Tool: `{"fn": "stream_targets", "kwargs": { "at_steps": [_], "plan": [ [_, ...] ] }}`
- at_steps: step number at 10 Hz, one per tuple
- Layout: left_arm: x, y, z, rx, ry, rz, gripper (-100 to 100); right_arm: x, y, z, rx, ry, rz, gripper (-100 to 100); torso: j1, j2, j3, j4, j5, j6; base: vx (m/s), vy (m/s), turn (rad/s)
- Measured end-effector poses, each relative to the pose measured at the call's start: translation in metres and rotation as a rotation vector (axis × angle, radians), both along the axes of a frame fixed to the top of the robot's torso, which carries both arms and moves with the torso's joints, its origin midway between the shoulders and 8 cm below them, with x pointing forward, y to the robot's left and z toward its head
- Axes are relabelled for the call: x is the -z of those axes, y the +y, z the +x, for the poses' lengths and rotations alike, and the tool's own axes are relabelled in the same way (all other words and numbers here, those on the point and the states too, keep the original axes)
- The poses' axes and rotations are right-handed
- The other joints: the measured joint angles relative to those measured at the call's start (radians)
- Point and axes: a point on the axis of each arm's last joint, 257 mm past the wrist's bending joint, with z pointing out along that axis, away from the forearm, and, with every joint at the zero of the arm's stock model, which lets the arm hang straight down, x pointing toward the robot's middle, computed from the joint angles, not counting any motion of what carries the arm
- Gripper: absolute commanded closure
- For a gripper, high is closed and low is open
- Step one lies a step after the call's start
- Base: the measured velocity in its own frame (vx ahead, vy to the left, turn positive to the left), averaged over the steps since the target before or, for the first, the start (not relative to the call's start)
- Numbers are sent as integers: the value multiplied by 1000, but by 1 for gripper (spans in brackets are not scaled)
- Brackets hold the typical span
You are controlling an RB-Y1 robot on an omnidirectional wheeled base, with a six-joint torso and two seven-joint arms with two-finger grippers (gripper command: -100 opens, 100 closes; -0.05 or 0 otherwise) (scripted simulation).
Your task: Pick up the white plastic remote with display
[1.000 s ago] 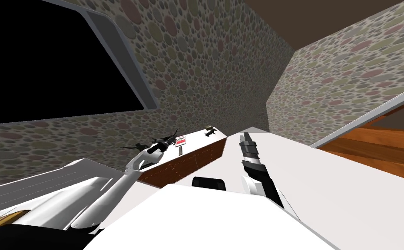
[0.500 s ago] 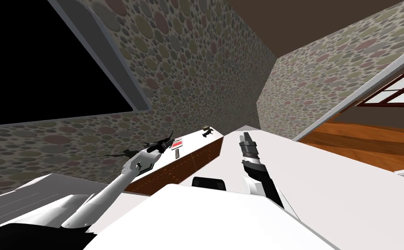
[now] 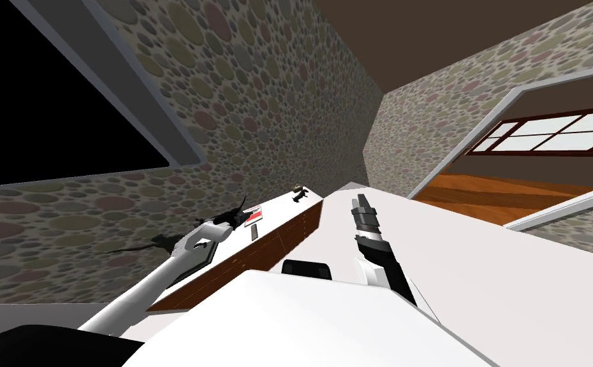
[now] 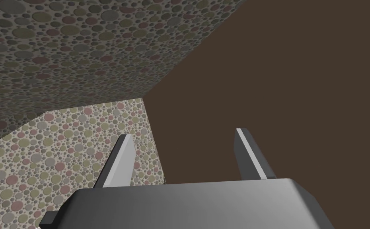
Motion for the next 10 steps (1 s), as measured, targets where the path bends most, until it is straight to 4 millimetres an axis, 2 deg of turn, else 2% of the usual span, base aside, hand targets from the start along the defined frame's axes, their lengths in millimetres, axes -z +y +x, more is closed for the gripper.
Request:
{"fn": "stream_targets", "kwargs": {
  "at_steps": [2, 4, 6, 9, 10],
  "plan": [
    [20, 9, -20, -29, 73, -15, -100, 0, 0, 0, 0, 0, 0, 0, 1, 0, 0, 0, 0, 0, 46, 38, -259],
    [42, 14, -46, -61, 159, -34, -100, 0, 0, 0, 0, 0, 0, 0, 0, -1, -1, 0, 0, -1, 35, 32, -171],
    [63, 23, -74, -97, 253, -61, -100, 0, 0, 0, 0, 0, 0, 0, 1, -1, 0, 0, 0, 0, 42, 50, -316],
    [100, 25, -137, -165, 426, -115, -100, 0, 0, 0, 0, 0, 0, 0, 2, -2, -1, 0, 0, -1, 55, 53, -246],
    [110, 26, -161, -189, 481, -135, -100, 0, 0, 0, 0, 0, 0, 0, 1, -2, -1, 0, 0, -1, 35, 23, -41]
  ]
}}
